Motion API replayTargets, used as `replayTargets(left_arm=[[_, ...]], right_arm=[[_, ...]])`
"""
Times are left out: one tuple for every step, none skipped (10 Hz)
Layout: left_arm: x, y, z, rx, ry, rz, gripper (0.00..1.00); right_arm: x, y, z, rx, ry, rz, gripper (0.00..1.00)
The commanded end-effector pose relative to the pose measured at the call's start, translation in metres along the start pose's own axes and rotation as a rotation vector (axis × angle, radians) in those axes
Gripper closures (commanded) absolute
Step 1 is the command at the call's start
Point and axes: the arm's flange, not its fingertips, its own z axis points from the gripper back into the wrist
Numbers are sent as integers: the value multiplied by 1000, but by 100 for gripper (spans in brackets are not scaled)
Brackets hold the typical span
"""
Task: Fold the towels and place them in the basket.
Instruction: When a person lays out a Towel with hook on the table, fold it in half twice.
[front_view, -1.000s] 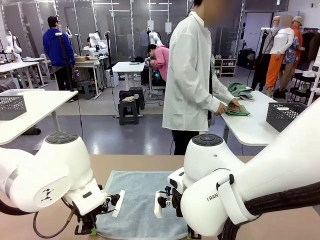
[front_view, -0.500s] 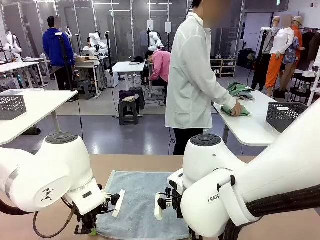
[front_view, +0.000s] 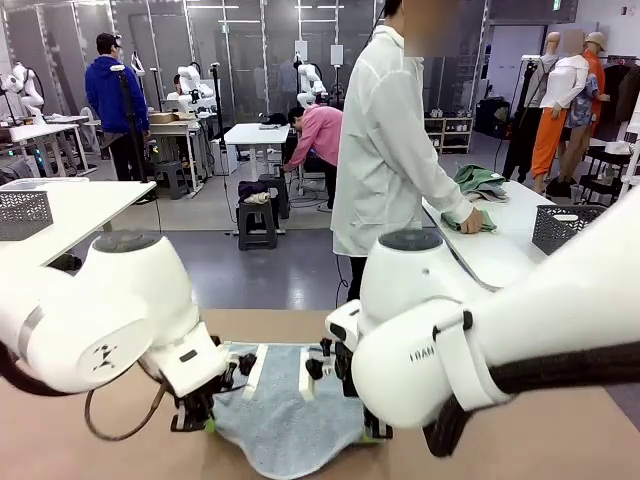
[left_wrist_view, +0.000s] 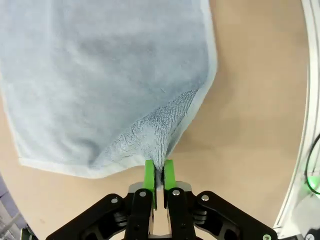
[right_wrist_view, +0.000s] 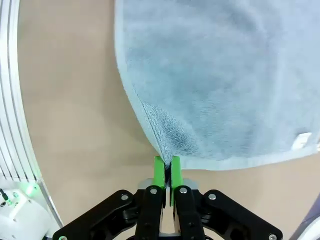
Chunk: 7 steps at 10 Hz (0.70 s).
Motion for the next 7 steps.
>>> replayTargets(left_arm=[[7,19,15,16,12,-20,91],[9,28,21,54,31,-3,91],[10,36,27,72,33,0,91],[9,44,30,79,30,8,91],[7,50,33,87,39,25,91],[4,54,35,97,59,53,91],[1,57,38,107,71,79,91]], right_arm=[[1,-19,20,-1,9,11,94],[3,-26,27,-15,24,-4,94],[2,-33,31,-21,33,-7,94],[0,-40,33,-23,37,-11,94],[-2,-47,34,-25,42,-23,94],[-5,-52,35,-25,45,-37,94],[-10,-56,38,-30,43,-46,94]])
